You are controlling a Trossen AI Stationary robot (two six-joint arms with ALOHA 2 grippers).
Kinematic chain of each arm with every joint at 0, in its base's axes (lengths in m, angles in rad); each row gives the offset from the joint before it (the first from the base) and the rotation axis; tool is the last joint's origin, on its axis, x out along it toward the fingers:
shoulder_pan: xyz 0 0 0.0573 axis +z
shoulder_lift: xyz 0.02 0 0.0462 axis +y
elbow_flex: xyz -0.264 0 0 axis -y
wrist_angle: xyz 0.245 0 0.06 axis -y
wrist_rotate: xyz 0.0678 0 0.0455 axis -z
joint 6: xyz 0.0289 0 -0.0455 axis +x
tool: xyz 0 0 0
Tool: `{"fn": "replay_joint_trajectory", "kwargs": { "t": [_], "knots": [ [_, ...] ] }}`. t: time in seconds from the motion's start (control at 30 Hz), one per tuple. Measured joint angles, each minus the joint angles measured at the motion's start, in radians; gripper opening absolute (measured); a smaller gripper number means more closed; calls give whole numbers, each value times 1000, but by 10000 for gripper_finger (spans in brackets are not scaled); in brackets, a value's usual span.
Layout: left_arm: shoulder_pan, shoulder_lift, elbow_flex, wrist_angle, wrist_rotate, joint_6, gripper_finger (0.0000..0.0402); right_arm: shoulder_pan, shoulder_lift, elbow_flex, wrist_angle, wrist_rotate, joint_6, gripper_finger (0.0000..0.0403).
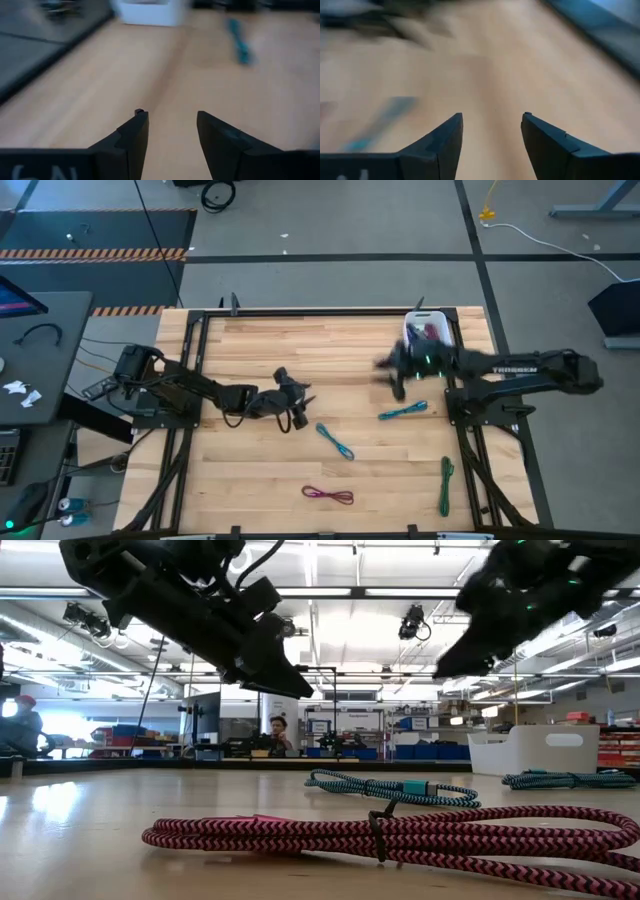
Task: Pick and place USB-C Cables
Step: Put the left black blue charger cable into the bin
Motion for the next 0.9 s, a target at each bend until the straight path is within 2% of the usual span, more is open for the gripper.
{"fn": "replay_joint_trajectory", "kwargs": {
  "t": [0.07, 0.1, 0.13, 0.2, 0.3, 0.43, 0.53, 0.67, 0.77, 0.83, 0.9],
  "knots": [
    [-9, 0, 0, -1, 145, 55, 172, 124, 0, -105, 223, -90, 0, 202],
    [-11, 0, 0, -1, 253, 84, 172, 185, 6, -154, 322, -111, 8, 201],
    [-14, 1, 0, -5, 352, 113, 172, 241, 15, -199, 414, -119, 24, 200],
    [-21, 19, 2, -3, 460, 166, 172, 333, 32, -269, 572, -82, 67, 199],
    [-27, 66, 11, -52, 482, 206, 172, 428, 52, -319, 707, 37, 96, 198],
    [-19, 161, 67, -69, 497, 216, 172, 479, 60, -325, 723, 142, 110, 198],
    [-7, 238, 139, -97, 519, 259, 177, 494, 63, -325, 734, 166, 143, 198],
    [21, 336, 264, -202, 635, 307, 199, 512, 69, -324, 738, 170, 175, 198],
    [28, 390, 360, -297, 665, 337, 208, 523, 75, -324, 738, 170, 187, 198],
    [28, 419, 409, -351, 664, 360, 202, 533, 78, -324, 737, 170, 188, 198],
    [31, 435, 437, -382, 661, 376, 179, 543, 78, -324, 731, 170, 187, 198]
  ]
}}
